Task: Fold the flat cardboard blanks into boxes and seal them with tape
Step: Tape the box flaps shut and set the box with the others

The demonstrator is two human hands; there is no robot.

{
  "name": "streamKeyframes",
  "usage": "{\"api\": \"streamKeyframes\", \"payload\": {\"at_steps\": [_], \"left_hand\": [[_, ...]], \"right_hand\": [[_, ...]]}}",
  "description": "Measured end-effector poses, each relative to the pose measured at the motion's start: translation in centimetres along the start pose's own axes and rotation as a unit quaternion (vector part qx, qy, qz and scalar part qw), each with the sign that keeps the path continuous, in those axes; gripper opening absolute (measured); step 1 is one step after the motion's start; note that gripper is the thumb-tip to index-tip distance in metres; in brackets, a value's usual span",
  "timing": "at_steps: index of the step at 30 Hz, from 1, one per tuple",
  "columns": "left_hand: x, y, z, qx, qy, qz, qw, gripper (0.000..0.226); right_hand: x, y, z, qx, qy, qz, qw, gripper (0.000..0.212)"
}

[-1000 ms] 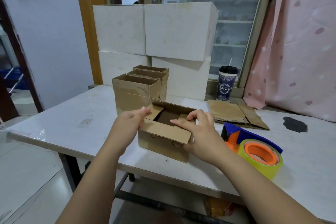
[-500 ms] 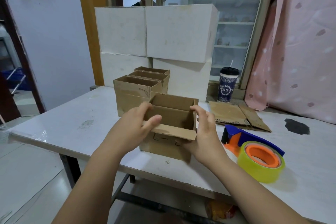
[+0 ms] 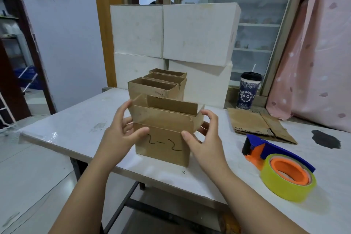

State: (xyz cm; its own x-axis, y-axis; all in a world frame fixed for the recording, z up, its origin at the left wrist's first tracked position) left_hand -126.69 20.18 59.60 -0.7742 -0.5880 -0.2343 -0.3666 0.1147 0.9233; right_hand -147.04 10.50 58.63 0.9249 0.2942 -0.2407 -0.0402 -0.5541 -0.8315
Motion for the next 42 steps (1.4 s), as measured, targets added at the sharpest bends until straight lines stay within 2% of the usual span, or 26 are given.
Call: {"api": "streamKeyframes", "payload": {"at_steps": [4, 8, 12, 16, 18, 21, 22, 24, 28, 31, 33, 37, 42], "left_hand": [[-1.9, -2.4, -1.1, -0.029, 0.114, 0.021, 0.993, 0.087], [-1.0, -4.0, -2.0, -0.06, 0.136, -0.023, 0.989, 0.082], [0.1, -5.7, -2.7, -0.091, 0.186, 0.015, 0.978, 0.086], [0.7, -6.9, -2.9, -0.129, 0.215, 0.027, 0.968, 0.093], [0.8, -7.2, -3.0, -0.127, 0.223, 0.023, 0.966, 0.088], [1.0, -7.3, -3.0, -0.109, 0.241, -0.011, 0.964, 0.05], [1.3, -7.3, -3.0, -0.098, 0.23, -0.036, 0.967, 0.037], [1.8, -7.1, -3.0, -0.072, 0.181, -0.072, 0.978, 0.023], [2.0, -7.0, -3.0, -0.057, 0.142, -0.087, 0.984, 0.031], [2.1, -7.0, -2.8, -0.051, 0.136, -0.111, 0.983, 0.041], [2.2, -6.7, -2.6, -0.04, 0.133, -0.113, 0.984, 0.039], [2.7, -5.4, -1.6, 0.008, 0.172, -0.124, 0.977, 0.021], [4.2, -2.9, 0.9, 0.089, 0.213, -0.092, 0.969, 0.032]], "right_hand": [[2.7, -0.2, 0.4, -0.011, -0.041, 0.012, 0.999, 0.083], [4.6, -0.2, -0.2, -0.011, -0.021, 0.025, 0.999, 0.094], [6.9, 0.5, -0.6, 0.011, -0.039, 0.023, 0.999, 0.102], [8.8, 1.5, -1.0, 0.014, -0.043, 0.048, 0.998, 0.087], [9.3, 1.9, -1.2, 0.002, -0.028, 0.079, 0.996, 0.079], [9.5, 2.3, -1.5, -0.001, 0.007, 0.095, 0.995, 0.058], [9.6, 2.4, -1.7, 0.0, 0.023, 0.098, 0.995, 0.05], [9.6, 2.5, -1.9, -0.005, 0.044, 0.101, 0.994, 0.039], [9.8, 3.2, -2.0, -0.004, 0.036, 0.097, 0.995, 0.025], [9.5, 3.9, -2.0, 0.042, 0.021, 0.077, 0.996, 0.019], [9.3, 4.1, -2.0, 0.07, 0.008, 0.063, 0.996, 0.016], [8.2, 4.0, -1.2, 0.132, 0.002, 0.011, 0.991, 0.012], [5.8, 3.0, 1.2, 0.163, -0.029, -0.021, 0.986, 0.014]]}}
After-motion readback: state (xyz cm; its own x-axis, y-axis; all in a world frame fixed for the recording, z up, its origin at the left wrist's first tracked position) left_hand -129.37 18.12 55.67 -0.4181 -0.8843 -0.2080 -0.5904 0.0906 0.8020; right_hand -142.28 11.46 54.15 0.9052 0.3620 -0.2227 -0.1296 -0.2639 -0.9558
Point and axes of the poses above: each hand's wrist, its own z-axis away from the middle knuckle, its own x-axis out of the palm, y = z × x, the point moved 2 cm from there along -z, towards the middle knuckle, and after that the axes turned 4 degrees about -x, right-handed, at the moved point
